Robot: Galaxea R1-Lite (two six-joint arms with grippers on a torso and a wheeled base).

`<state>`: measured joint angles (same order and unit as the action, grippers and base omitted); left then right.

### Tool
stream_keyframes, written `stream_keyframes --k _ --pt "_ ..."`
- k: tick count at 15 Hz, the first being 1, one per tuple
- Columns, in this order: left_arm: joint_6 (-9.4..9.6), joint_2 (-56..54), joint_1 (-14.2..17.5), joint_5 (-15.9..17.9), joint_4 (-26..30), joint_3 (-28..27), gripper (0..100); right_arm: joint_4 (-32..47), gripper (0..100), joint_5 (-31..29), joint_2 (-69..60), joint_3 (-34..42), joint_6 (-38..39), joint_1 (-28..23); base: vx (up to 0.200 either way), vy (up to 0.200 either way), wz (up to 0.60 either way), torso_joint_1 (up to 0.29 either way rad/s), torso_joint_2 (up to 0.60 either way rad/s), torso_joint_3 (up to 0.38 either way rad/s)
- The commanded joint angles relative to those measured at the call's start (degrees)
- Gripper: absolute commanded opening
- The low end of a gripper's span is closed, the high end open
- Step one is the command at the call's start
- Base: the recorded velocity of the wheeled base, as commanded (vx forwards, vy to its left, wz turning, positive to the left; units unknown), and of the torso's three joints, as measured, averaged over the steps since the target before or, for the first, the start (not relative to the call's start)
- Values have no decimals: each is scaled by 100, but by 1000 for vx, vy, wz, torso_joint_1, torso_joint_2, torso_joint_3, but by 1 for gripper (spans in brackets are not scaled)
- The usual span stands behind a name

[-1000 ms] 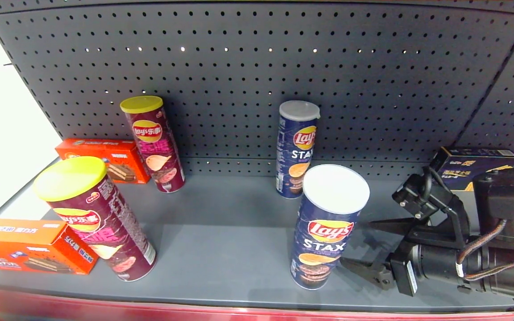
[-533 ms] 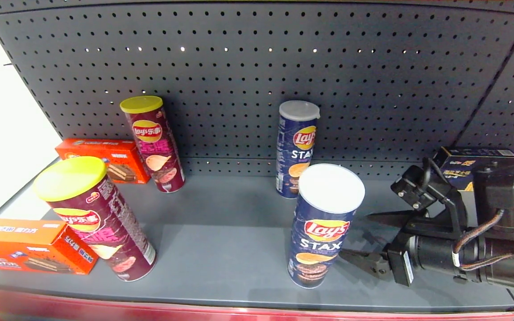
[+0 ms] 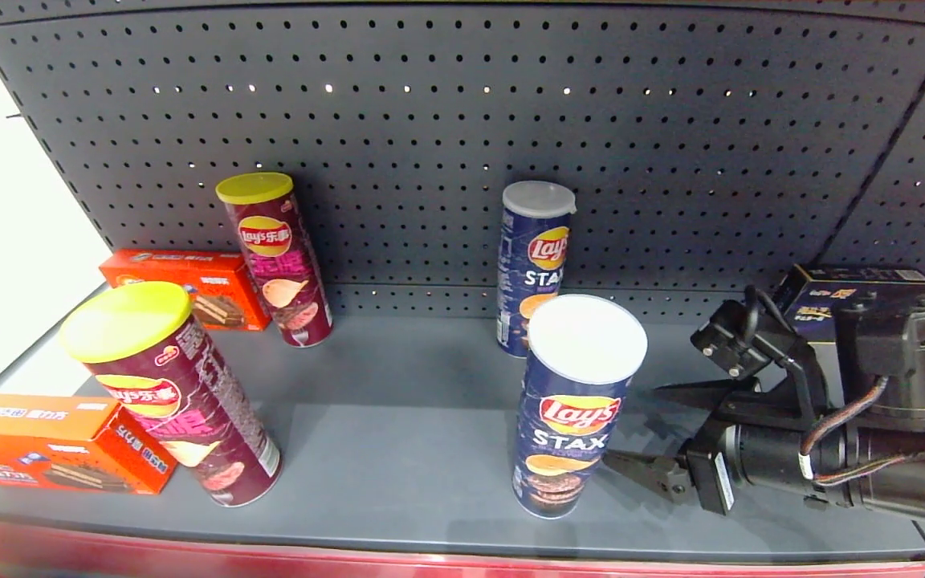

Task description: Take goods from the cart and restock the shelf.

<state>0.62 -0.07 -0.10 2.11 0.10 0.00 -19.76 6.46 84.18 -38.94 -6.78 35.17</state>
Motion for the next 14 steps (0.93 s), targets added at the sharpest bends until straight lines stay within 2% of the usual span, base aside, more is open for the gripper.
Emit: stream_keyframes --k 1,14 --pt "-1 7 1 0 -1 0 100 -1 100 4 11 0 1 34 0 0 0 0 0 0" --pt "8 7 1 0 -1 0 100 -1 100 4 204 -193 -8 113 0 0 0 0 0 0"
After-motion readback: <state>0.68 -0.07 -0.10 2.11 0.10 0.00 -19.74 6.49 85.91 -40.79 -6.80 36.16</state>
